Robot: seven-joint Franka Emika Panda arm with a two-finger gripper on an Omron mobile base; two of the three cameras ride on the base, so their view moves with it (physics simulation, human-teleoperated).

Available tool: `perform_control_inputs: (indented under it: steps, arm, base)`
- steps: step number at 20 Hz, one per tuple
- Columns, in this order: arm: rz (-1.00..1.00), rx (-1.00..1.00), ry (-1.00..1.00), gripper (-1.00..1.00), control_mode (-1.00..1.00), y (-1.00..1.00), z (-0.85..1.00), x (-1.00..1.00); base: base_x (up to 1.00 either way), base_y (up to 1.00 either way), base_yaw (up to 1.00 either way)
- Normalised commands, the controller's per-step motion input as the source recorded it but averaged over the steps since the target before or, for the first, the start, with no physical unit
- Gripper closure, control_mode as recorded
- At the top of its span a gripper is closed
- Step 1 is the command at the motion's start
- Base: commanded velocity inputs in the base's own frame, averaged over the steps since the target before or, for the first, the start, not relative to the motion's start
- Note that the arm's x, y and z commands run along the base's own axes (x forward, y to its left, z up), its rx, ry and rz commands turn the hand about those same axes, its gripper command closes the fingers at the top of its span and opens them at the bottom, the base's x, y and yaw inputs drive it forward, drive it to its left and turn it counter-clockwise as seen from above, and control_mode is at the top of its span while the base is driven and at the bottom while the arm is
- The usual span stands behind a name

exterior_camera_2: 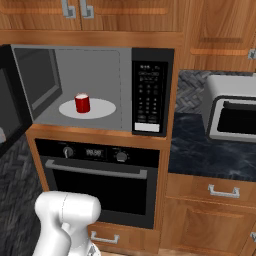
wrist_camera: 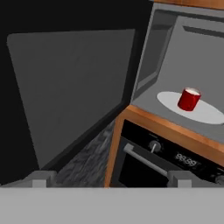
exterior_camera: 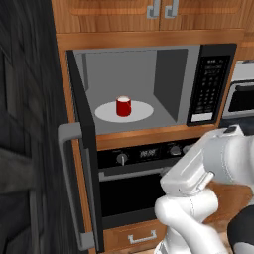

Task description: Pick the mug from the counter and place it inside the microwave. Then close the microwave.

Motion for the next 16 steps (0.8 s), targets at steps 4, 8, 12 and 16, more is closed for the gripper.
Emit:
perform_control_inputs:
  steps: [4, 8, 12, 16]
  arm:
    - [0.02, 0.15, -0.11, -1.0, -1.0, 0.1, 0.14, -0.47]
    - [0.09, 0.11, 0.0, -1.0, -1.0, 0.0, 0.3, -0.14]
    - [0.19, 0.12, 0.0, -1.0, -1.0, 0.0, 0.12, -0.01]
    - [0.26, 0.1, -0.01, -1.0, -1.0, 0.0, 0.0, 0.0]
  base:
    - [0.0, 0.0, 0.0]
    - [0.0, 0.0, 0.0]
    - [0.0, 0.0, 0.0]
    - [0.0, 0.0, 0.0]
